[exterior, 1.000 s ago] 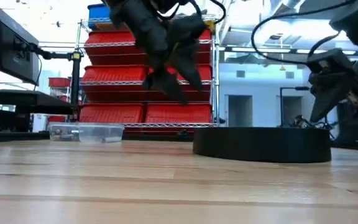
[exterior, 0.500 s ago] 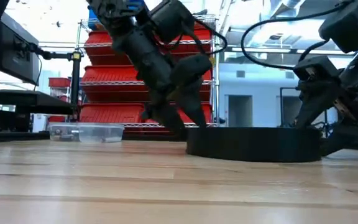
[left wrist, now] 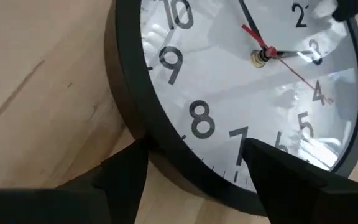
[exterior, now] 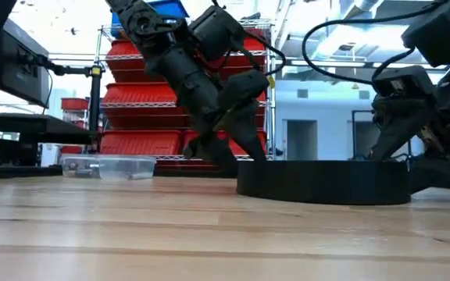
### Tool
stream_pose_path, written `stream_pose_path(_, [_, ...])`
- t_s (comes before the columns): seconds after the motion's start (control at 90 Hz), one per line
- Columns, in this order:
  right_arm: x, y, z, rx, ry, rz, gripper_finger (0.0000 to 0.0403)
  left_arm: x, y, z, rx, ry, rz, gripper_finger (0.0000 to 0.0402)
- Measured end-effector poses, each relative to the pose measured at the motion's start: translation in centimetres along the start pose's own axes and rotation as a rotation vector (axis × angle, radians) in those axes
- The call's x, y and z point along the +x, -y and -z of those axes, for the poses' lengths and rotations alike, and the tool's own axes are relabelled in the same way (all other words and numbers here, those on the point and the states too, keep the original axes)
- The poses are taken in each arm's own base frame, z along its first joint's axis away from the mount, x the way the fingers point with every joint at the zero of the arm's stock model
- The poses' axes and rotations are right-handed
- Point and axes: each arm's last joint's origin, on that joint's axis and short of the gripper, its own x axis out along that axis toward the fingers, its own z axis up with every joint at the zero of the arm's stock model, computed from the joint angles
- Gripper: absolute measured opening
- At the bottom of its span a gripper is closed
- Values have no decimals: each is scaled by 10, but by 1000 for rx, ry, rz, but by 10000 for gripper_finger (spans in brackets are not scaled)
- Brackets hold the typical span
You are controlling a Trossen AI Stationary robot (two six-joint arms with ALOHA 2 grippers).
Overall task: Insert battery
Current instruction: Insert the brown battery into the wall clock
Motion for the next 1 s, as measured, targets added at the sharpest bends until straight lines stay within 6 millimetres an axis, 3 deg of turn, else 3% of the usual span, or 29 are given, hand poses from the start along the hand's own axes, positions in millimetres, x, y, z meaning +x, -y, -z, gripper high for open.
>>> stream_pose_path(0.444, [-22, 6, -8, -184, 27, 71, 276, 0, 9, -11, 32, 36, 77, 243])
stream_pose_path(1.0, [-48, 0, -9, -204, -17, -24, 276, -2, 19, -24, 69, 22, 87, 242])
